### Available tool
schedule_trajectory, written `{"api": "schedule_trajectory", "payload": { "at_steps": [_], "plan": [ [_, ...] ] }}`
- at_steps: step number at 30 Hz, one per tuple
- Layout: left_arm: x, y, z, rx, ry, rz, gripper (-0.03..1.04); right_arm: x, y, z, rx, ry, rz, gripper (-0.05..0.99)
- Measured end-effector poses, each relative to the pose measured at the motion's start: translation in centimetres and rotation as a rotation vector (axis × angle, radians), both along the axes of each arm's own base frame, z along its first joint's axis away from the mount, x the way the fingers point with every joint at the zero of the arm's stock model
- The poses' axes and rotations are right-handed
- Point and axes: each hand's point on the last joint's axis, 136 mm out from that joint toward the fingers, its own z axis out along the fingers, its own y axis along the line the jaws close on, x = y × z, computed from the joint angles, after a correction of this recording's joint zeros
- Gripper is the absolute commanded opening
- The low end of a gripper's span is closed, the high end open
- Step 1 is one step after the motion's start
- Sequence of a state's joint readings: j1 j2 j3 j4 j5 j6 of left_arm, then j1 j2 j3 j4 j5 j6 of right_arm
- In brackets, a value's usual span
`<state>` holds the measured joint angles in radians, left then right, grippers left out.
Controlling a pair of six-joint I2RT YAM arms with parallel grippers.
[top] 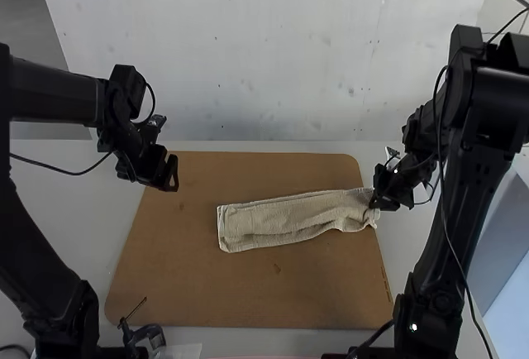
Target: Fold the towel.
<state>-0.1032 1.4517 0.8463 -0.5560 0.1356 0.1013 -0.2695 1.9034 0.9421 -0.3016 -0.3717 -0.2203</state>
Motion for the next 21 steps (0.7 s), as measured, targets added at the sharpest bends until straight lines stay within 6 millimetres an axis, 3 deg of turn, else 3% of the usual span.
{"api": "schedule_trajectory", "payload": {
  "at_steps": [9,21],
  "plan": [
    [0.7,-0.5,0.3,-0.01,-0.031,-0.005,0.92,0.8,-2.4,0.6,-0.04,-0.033,-0.016,0.02],
    [0.7,-0.6,0.4,-0.019,-0.03,-0.003,0.92,0.2,-4.9,0.5,-0.072,-0.032,-0.045,0.02]
  ]
}}
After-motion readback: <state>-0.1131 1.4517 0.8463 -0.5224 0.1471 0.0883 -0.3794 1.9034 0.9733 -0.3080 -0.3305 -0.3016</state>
